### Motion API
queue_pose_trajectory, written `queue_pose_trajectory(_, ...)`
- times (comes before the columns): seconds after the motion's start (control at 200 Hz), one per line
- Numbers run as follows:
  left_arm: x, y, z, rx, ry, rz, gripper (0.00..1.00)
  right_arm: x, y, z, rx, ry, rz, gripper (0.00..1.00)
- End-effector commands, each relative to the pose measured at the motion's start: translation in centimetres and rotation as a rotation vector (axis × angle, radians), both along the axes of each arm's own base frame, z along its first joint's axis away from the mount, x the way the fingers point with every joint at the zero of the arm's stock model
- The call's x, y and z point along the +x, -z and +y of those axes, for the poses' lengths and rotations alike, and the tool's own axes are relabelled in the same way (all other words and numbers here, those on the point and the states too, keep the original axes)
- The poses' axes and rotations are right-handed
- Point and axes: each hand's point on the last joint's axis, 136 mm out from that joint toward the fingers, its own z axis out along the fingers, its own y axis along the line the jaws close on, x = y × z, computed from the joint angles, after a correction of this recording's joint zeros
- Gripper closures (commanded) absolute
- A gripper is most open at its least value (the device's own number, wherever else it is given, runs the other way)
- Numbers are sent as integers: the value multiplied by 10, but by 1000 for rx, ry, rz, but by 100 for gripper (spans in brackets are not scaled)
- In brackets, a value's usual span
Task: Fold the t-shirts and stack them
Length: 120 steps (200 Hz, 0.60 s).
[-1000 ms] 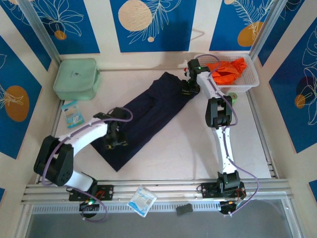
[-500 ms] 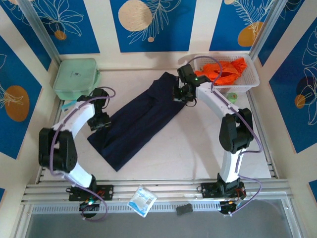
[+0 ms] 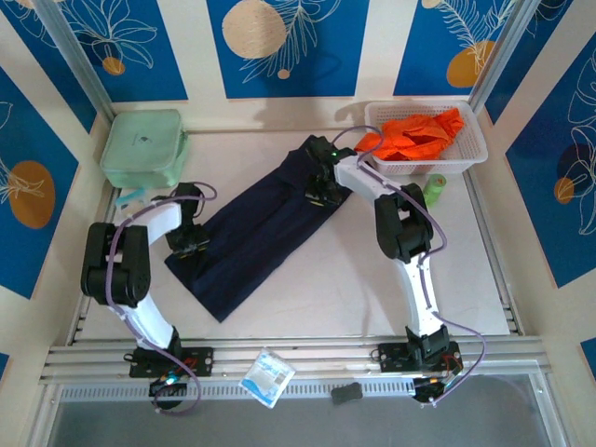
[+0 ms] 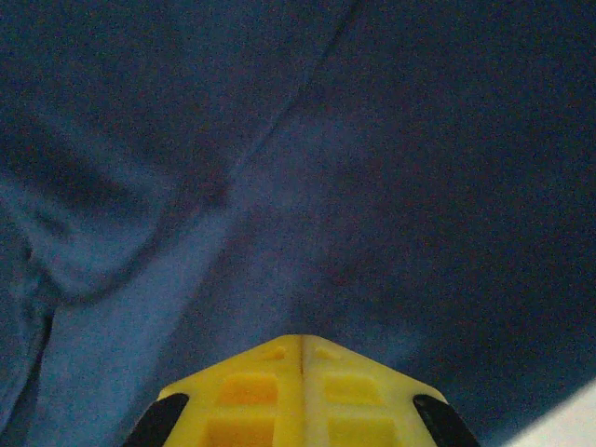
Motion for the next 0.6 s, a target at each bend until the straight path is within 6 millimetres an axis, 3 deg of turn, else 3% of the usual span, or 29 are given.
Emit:
queue_pose_trajectory(0.0, -56, 22, -18, -39, 11, 144, 56, 8, 13, -23, -82, 41, 45, 100)
queue_pose_trajectory(0.11, -84, 20, -26, -48, -4, 155, 56, 20, 28, -35, -104, 27, 71, 100)
queue_pose_trajectory(0.325, -136, 14, -39, -129, -93, 116, 55, 62, 43, -48, -90, -75, 66, 100)
queue_pose_trajectory(0.46, -154, 7, -53, -199, -133, 72, 54, 89, 43, -50, -7, -137, 13, 100)
queue_pose_trajectory(0.595, -158, -1, -71, -269, -141, 33, 47, 109, 37, -49, 104, -171, -55, 100)
